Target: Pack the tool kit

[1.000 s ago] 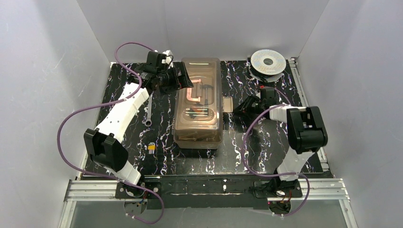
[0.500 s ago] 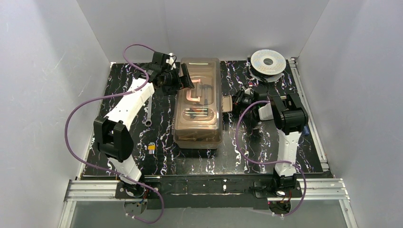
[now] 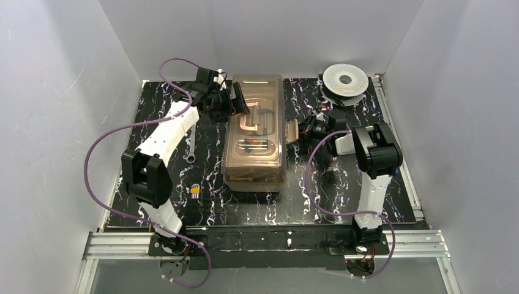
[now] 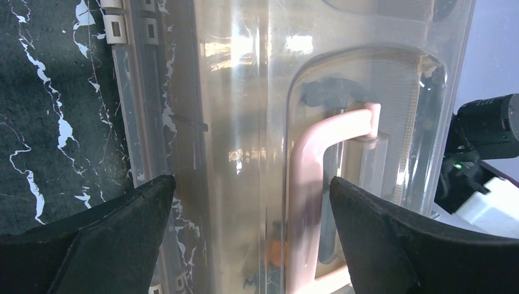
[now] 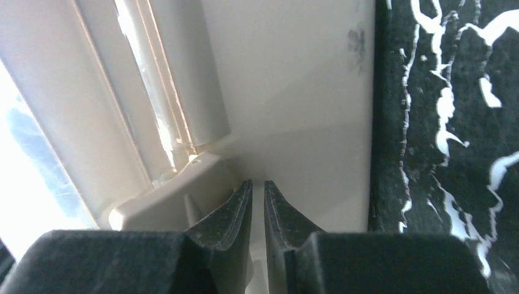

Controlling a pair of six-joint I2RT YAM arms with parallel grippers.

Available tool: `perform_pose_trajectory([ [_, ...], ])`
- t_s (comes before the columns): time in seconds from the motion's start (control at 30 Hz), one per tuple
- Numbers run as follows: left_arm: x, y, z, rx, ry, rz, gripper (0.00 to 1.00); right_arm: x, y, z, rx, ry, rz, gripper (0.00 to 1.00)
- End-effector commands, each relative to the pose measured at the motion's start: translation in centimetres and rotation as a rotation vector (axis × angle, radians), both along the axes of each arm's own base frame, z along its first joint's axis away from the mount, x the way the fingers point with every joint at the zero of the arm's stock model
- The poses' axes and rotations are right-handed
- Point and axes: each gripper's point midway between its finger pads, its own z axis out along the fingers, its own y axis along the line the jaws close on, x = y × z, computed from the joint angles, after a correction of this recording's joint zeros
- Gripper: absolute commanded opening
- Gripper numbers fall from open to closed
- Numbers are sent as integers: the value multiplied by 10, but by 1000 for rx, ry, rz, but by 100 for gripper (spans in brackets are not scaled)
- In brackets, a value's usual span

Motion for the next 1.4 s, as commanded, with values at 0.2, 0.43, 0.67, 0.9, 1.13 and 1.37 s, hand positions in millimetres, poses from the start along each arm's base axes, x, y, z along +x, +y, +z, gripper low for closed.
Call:
perform_pose_trajectory([
  [0.2,-10,-16,-11,-53,45,-34,98,-25,26,34,-411,-177,99,23],
  [0.43,-13,-14,-27,-37,90,-24,98,-26,25,18,-805,-215,160,26],
  [0.67,-18,-13,-37,-34,106,-22,98,-17,13,0,-1235,-238,185,28],
  [0.9,-20,-12,-40,-33,111,-19,98,-22,15,-25,-1427,-208,250,30],
  [1.13,-25,-12,-47,-38,125,-24,98,-21,40,-37,-1312,-245,277,30],
  [1.37,-29,-16,-52,-59,147,-41,98,-24,83,-3,-1022,-379,239,28],
])
